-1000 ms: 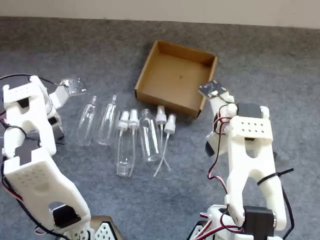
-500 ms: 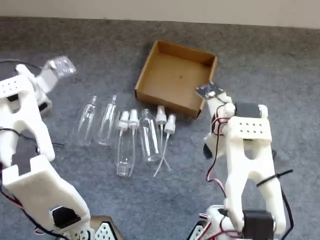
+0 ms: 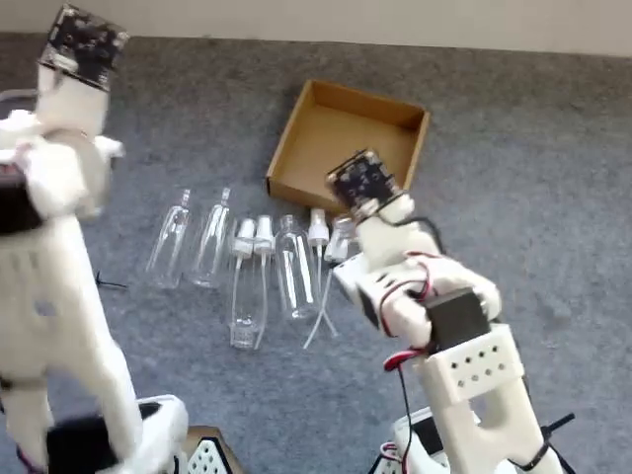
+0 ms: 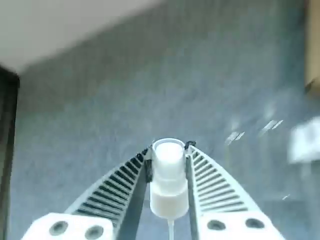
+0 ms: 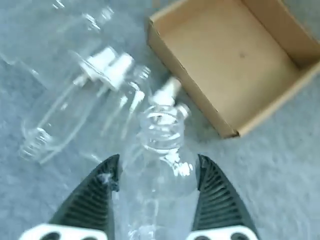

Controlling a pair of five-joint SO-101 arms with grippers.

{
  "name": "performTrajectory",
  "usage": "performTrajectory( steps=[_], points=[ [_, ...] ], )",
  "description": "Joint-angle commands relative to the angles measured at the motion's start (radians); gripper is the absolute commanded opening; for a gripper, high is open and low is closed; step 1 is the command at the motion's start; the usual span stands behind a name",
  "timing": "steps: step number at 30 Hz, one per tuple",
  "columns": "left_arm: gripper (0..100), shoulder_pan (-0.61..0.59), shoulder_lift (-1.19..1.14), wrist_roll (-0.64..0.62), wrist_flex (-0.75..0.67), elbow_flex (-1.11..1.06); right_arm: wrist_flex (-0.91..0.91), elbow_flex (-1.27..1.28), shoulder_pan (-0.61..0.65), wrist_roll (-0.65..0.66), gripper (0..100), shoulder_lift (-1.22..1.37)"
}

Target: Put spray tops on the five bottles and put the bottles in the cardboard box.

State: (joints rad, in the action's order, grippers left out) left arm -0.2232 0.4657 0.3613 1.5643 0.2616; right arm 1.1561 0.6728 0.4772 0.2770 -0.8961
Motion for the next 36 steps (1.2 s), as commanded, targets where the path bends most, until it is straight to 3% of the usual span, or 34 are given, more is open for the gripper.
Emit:
performTrajectory(
  steps=[1, 6, 13, 20, 25, 36],
  points=[
    [8, 0.205, 0.151, -0.203, -0.046, 0.047, -0.124, 0.036, 0.053, -0.021, 0.5, -0.041],
    [8, 0.386, 0.211, -0.370, -0.210, 0.047, -0.142, 0.133, 0.091, 0.034, 0.5, -0.097],
    [8, 0.570, 0.213, -0.497, -0.359, 0.039, -0.447, 0.410, 0.117, -0.114, 0.4, -0.394],
    [8, 0.642, 0.209, -0.509, -0.451, 0.036, -0.533, 0.673, 0.117, -0.112, 0.4, -0.684],
    [8, 0.716, 0.171, -0.508, -0.482, -0.010, -0.532, 0.711, 0.116, -0.114, 0.4, -0.723],
    [8, 0.676, 0.094, -0.503, -0.559, -0.156, -0.532, 0.710, 0.114, -0.114, 0.4, -0.728]
  ],
)
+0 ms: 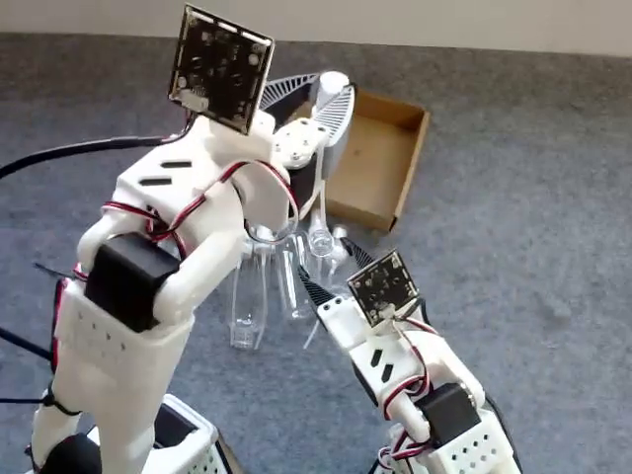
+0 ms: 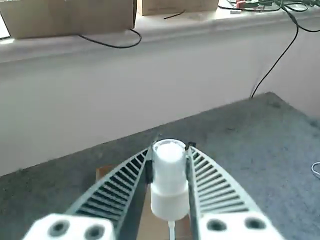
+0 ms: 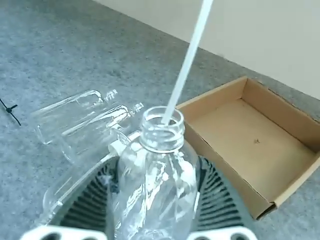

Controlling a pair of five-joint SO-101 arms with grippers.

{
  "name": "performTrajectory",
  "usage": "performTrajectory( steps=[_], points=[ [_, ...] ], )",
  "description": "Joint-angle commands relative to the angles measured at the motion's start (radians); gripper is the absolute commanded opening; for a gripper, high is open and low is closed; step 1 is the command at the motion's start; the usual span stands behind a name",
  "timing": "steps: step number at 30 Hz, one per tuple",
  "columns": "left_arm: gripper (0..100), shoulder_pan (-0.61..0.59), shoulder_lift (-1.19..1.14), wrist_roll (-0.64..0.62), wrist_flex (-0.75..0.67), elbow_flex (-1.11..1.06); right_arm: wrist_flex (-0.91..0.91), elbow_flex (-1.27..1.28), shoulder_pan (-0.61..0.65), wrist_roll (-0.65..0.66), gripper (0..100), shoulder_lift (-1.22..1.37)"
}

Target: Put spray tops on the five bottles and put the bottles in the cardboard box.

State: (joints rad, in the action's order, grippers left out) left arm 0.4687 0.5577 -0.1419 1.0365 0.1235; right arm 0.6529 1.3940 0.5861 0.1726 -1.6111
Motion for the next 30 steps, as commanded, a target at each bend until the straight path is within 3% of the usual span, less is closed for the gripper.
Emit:
performTrajectory(
  steps=[1, 10, 17, 21, 27, 30],
  points=[
    [8, -0.016, 0.002, 0.000, -0.031, -0.031, -0.028, -0.012, 0.005, -0.009, 0.4, -0.013],
    [8, -0.008, 0.114, -0.005, -0.028, -0.257, -0.028, -0.013, 0.004, -0.011, 0.4, -0.013],
    [8, -0.010, 0.398, -0.002, -0.035, -0.638, -0.033, -0.015, -0.027, -0.069, 0.4, -0.013],
    [8, -0.008, 0.506, -0.002, -0.121, -0.796, -0.033, -0.015, -0.025, -0.080, 0.4, -0.013],
    [20, 0.012, 0.509, -0.002, -0.132, -0.845, -0.030, -0.013, -0.024, -0.074, 0.4, -0.013],
    [20, 0.015, 0.513, -0.002, -0.135, -0.835, -0.030, -0.010, -0.025, -0.074, 0.5, -0.013]
  ],
)
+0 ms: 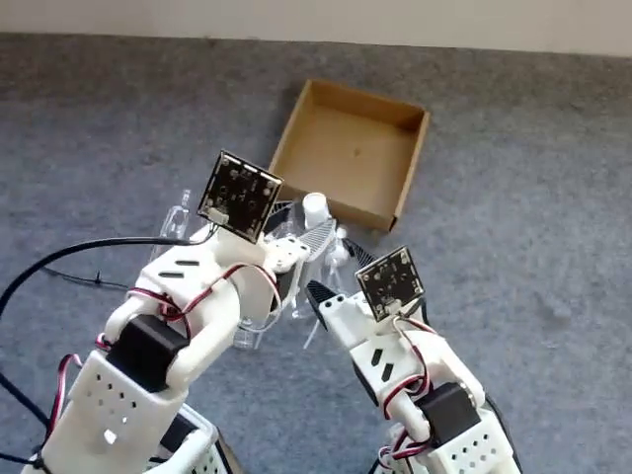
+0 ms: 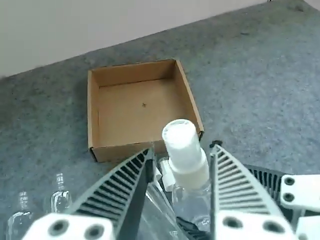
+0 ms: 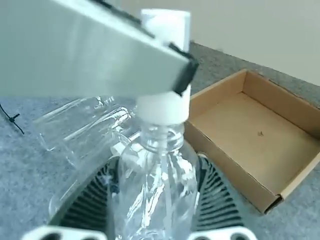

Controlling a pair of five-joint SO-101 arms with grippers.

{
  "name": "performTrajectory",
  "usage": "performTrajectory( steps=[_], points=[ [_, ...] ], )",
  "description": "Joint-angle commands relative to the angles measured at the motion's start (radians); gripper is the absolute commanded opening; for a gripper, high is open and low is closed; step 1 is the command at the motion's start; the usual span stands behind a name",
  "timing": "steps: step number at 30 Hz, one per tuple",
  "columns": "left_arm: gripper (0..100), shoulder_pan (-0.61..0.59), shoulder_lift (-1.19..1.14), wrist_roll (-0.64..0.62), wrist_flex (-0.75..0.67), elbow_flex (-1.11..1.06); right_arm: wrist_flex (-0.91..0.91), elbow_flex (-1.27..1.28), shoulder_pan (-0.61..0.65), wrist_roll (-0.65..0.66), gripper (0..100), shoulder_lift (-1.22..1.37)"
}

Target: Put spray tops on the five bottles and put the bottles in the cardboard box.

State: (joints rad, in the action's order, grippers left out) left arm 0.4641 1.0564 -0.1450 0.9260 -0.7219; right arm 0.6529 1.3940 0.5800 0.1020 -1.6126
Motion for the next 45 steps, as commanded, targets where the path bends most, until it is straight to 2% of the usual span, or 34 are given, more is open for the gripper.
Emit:
performTrajectory(
  steps=[1, 8, 10, 20, 24, 27, 31, 45],
  points=[
    [20, 0.013, 0.015, 0.002, -0.021, 0.031, -0.030, -0.010, -0.018, -0.003, 0.5, -0.012],
    [20, 0.005, 0.007, 0.005, 0.034, 0.219, -0.031, -0.010, -0.022, -0.003, 0.5, -0.012],
    [20, -0.036, 0.004, 0.023, 0.029, 0.245, -0.031, -0.013, -0.022, -0.003, 0.5, -0.012],
    [20, -0.053, 0.004, 0.135, 0.011, 0.107, -0.031, -0.013, -0.019, -0.003, 0.5, -0.012],
    [20, -0.051, 0.004, 0.137, -0.035, 0.051, -0.031, -0.013, -0.019, -0.003, 0.5, -0.012],
    [20, -0.007, 0.004, 0.140, -0.041, 0.036, -0.031, -0.013, -0.018, -0.003, 0.5, -0.012],
    [20, 0.062, -0.039, 0.176, -0.038, 0.045, -0.031, -0.013, -0.018, -0.003, 0.5, -0.012],
    [20, 0.067, -0.127, 0.178, 0.003, 0.174, -0.031, -0.005, -0.018, -0.003, 0.5, -0.012]
  ],
)
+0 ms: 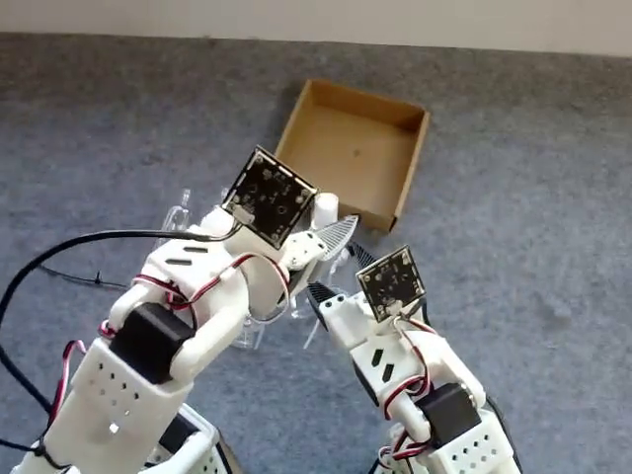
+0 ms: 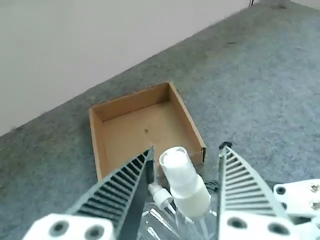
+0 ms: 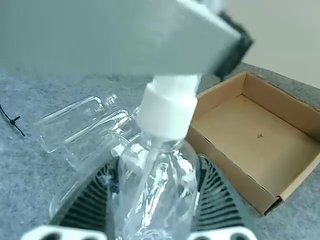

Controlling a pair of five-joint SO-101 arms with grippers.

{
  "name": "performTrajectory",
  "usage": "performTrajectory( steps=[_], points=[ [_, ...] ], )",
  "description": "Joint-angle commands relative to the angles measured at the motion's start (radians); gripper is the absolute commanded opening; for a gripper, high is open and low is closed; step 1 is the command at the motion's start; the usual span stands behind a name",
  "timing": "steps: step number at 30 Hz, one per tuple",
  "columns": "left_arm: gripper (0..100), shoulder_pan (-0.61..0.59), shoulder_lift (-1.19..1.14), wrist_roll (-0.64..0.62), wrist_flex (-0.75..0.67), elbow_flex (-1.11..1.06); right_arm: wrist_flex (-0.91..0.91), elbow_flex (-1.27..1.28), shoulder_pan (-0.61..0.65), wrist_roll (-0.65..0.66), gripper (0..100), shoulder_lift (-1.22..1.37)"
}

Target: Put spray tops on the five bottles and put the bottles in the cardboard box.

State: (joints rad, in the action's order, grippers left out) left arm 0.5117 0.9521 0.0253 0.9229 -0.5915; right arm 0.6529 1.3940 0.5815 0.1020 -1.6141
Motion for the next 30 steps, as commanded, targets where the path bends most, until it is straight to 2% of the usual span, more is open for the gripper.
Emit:
performTrajectory(
  steps=[1, 4, 10, 12, 18, 23, 30],
  points=[
    [20, 0.013, -0.030, 0.008, 0.005, 0.044, -0.031, -0.005, -0.019, -0.003, 0.5, -0.010],
    [20, -0.008, -0.028, 0.009, 0.003, 0.054, -0.031, -0.005, -0.019, -0.003, 0.5, -0.010],
    [20, -0.188, -0.035, 0.003, 0.003, 0.160, -0.030, -0.005, -0.019, -0.003, 0.5, -0.010],
    [20, -0.213, -0.071, 0.008, 0.003, 0.191, -0.030, -0.005, -0.019, -0.003, 0.5, -0.010],
    [20, -0.185, -0.163, 0.012, 0.011, 0.160, -0.030, -0.005, -0.019, -0.003, 0.5, -0.010],
    [20, -0.111, -0.073, 0.094, 0.035, 0.068, -0.031, -0.005, -0.021, -0.003, 0.5, -0.010],
    [20, -0.099, 0.013, 0.097, 0.048, -0.061, -0.031, -0.005, -0.022, -0.003, 0.5, -0.010]
  ],
)
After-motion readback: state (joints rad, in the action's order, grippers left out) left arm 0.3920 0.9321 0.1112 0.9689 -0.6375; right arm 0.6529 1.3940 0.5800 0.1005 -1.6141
